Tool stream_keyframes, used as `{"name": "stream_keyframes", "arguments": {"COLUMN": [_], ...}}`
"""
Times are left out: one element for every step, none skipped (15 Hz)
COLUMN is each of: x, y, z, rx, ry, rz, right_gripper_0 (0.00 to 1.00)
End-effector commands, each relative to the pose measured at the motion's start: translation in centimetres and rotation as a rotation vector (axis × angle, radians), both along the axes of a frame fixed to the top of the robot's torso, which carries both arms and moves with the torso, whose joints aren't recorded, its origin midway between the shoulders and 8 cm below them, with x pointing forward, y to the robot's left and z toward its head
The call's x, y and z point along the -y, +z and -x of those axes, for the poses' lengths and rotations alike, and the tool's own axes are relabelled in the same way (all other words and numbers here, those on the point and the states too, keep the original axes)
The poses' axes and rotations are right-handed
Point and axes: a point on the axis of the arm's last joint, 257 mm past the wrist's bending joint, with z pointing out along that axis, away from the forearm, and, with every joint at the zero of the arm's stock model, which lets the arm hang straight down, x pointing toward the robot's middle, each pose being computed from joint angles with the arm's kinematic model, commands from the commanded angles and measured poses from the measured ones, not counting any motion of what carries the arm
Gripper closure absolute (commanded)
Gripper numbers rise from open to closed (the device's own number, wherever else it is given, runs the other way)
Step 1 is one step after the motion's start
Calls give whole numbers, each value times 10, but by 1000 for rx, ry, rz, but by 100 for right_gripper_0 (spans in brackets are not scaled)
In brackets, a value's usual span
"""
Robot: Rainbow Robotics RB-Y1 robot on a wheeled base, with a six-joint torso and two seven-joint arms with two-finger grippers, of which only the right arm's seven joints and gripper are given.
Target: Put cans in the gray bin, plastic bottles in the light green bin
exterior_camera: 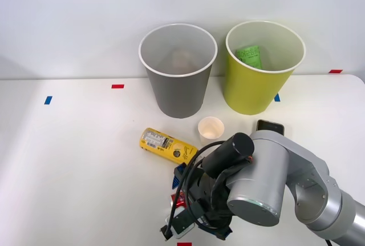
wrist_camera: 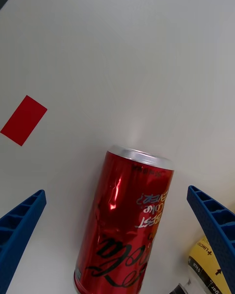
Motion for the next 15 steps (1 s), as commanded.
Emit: {"name": "stream_keyframes", "arguments": {"x": [-4,-7,-8,-8,-9,-10,-11,-11,-8,-8,-7,-8,-7,-8,-9], "y": [-7,-12,-16,-17,-19,-21,-21,-21,-22,-22,-22,-21,-22,-21,-21], "z": [-2,-4,-8,-12,-16,-17,-17,-17,-18,-17,-18,-18,-18,-19,-19], "rx": [6,3,2,17,50,73,79,79,80,78,79,79,78,80,78], "ry": [-6,-13,-26,-35,-31,-26,-24,-23,-27,-25,-26,-29,-34,-36,-36], "rz": [15,22,28,35,52,66,68,67,71,73,72,69,69,66,61], "right_gripper_0": [0,0,0,0,0,0,0,0,0,28,83,96,99,100,100]}}
